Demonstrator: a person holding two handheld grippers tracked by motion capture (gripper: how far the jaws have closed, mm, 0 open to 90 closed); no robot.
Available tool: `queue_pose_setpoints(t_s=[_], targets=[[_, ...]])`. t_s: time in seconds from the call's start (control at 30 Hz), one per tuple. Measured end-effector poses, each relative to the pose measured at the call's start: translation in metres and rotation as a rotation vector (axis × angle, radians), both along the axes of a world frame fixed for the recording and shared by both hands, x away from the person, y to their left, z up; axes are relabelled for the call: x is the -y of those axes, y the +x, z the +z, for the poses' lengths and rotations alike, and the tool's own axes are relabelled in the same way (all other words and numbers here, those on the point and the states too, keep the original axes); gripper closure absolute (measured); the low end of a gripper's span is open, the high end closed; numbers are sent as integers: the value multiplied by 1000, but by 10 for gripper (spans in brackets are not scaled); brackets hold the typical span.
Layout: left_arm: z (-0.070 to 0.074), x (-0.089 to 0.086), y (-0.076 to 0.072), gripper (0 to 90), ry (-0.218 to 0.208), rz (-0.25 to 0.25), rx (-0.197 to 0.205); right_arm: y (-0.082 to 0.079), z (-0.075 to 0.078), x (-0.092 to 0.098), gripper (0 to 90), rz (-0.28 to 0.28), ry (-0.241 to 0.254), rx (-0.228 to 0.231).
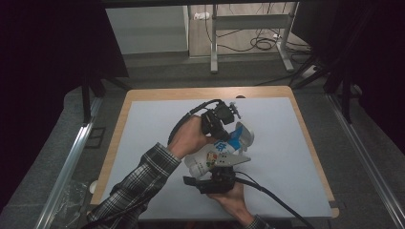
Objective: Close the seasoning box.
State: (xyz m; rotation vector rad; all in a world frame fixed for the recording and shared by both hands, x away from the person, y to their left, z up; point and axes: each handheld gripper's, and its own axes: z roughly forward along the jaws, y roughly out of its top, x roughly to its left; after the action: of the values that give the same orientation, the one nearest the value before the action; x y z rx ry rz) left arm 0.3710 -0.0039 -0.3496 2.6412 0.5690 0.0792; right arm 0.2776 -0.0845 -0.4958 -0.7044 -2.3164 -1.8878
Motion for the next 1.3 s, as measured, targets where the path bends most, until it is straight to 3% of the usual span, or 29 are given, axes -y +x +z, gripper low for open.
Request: queue_pose_setpoints(t_s=[0.6,1.3], targets=[[0,0,-1,900,-2,4,2,-1,2,0,356,6,7,-16],[1,1,-1,900,8,0,3,-1,2,0,356,10,15,-2]])
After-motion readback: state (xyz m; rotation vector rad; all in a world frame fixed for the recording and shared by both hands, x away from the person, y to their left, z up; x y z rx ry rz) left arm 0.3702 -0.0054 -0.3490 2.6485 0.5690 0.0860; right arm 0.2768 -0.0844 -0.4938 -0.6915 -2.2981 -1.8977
